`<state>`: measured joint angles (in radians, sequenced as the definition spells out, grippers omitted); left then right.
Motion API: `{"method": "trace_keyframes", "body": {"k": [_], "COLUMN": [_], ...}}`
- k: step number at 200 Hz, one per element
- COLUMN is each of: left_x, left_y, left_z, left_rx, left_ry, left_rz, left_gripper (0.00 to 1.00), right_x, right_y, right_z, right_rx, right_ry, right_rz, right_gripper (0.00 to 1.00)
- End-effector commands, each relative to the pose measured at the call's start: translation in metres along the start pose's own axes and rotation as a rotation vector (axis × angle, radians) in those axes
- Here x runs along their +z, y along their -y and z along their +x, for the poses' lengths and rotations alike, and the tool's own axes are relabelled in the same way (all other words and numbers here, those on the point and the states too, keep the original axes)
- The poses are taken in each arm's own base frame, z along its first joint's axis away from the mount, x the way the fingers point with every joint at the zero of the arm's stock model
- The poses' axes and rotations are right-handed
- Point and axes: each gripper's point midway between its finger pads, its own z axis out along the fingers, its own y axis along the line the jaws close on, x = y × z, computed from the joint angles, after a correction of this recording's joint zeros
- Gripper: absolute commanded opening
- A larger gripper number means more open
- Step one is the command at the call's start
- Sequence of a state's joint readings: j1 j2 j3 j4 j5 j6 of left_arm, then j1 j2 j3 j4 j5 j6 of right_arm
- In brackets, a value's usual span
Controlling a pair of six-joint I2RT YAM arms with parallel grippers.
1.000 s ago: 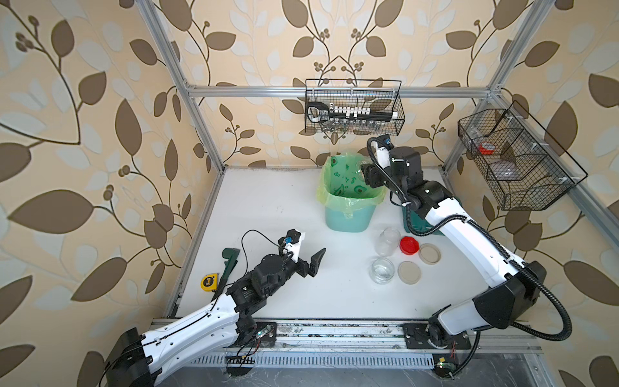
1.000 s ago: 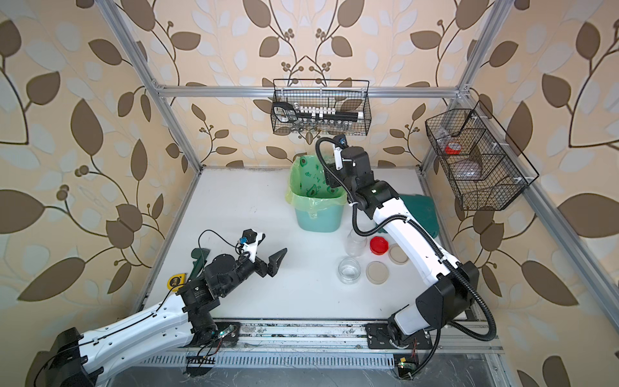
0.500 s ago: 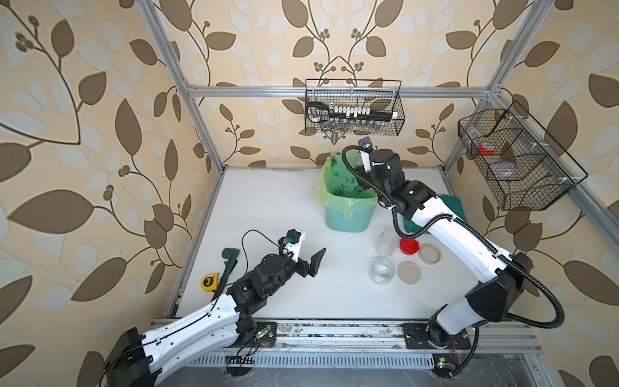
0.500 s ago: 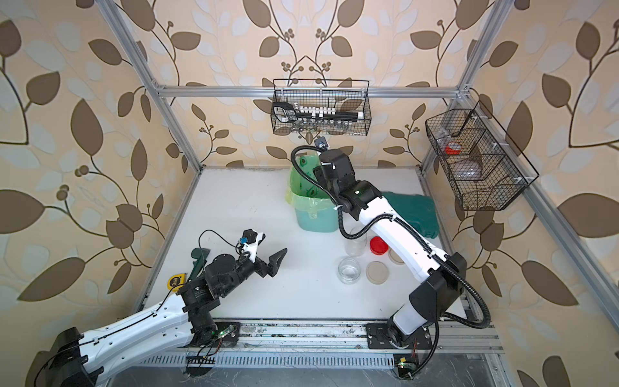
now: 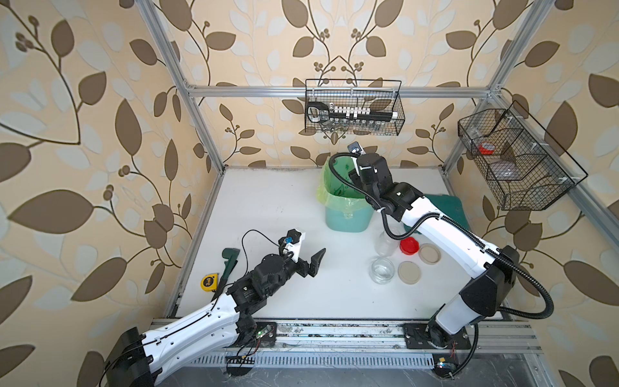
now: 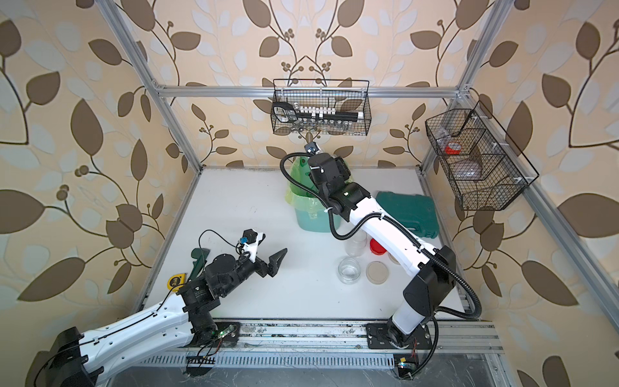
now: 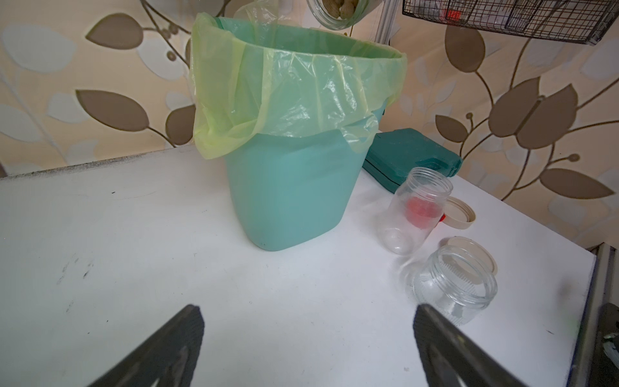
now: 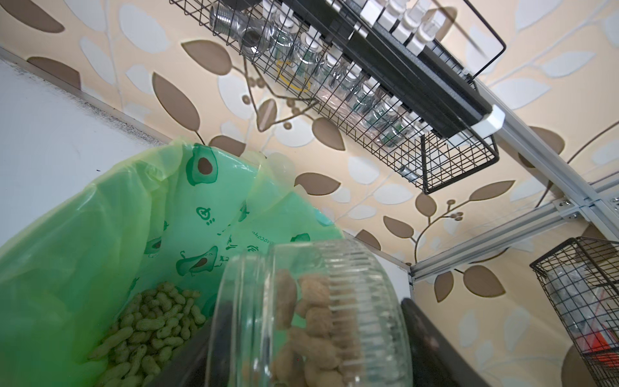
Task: Empty moldy peanuts from jars
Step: Pour the moldy peanuts from the jar into the trash bin.
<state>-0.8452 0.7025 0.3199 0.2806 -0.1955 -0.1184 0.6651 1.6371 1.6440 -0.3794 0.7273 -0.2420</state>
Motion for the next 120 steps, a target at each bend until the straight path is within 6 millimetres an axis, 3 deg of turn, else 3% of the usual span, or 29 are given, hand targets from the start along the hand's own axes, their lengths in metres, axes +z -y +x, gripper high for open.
{"method": "trace_keyframes", "body": {"k": [1, 87, 120], "left_x": [-0.001, -0.001, -0.001], "left_y": [0.001, 0.000, 0.000], "left_z": [-0.015, -0.017, -0.017], "left_rx": [-0.014, -0.011, -0.010], "left_ry": [0.050, 0.055, 0.056], "left_rz": [-0.002, -0.006, -0.007], "left_gripper": [0.99, 0.99, 0.99], "right_x": [-0.005, 0.001, 0.000], "right_y": [0.017, 0.013, 0.000], "right_z": [-0.018, -0.016, -0.015], "right_rx": [0.028, -0.075, -0.090], "right_ry": [0.048, 0.021, 0.039], "right_rz": [0.067, 0.147, 0.119], "right_gripper": [0.00, 0.00, 0.00]}}
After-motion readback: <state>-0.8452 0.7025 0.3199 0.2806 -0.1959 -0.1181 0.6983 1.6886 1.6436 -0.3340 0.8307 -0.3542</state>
